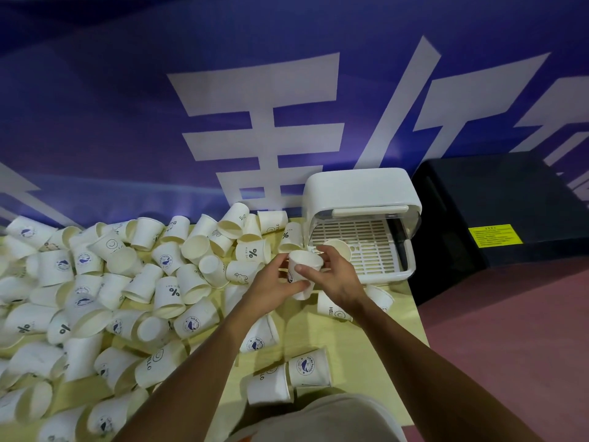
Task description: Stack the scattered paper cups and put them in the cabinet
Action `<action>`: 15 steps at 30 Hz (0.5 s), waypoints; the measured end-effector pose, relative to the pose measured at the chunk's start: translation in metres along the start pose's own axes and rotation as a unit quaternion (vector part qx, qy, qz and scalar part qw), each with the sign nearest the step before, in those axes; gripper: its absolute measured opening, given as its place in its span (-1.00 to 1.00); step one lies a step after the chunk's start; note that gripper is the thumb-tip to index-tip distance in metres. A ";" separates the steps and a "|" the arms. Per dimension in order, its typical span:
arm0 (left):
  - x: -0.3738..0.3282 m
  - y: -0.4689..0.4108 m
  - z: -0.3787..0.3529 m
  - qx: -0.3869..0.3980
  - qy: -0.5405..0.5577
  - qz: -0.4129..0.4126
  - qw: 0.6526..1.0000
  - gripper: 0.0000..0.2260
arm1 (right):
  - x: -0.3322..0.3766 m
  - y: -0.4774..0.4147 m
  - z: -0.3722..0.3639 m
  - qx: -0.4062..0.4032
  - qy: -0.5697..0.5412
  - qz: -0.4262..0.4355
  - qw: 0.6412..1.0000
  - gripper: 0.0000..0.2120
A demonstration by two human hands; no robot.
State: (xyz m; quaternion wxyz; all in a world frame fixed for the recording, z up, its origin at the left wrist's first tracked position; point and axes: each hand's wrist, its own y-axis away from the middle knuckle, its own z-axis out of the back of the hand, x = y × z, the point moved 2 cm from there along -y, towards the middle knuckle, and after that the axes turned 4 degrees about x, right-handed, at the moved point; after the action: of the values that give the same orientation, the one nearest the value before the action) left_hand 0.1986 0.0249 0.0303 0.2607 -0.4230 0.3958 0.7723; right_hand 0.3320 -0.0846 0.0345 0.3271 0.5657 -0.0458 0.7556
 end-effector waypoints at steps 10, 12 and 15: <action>0.007 -0.005 0.002 -0.002 0.020 0.005 1.000 -0.42 | 0.016 -0.002 0.018 -0.114 -0.006 0.049 0.992 -0.40; 0.009 -0.005 0.003 -0.005 0.020 0.007 1.000 -0.44 | 0.019 -0.001 0.022 -0.135 0.004 0.063 0.989 -0.48; 0.012 -0.007 0.003 -0.012 0.018 0.008 1.000 -0.44 | 0.017 -0.002 0.025 -0.172 0.014 0.064 0.983 -0.37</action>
State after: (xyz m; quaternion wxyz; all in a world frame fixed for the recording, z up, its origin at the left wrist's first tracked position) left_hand 0.1967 0.0320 0.0182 0.2420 -0.4370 0.3944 0.7713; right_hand 0.3509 -0.0867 0.0583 0.3711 0.4859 -0.2068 0.7638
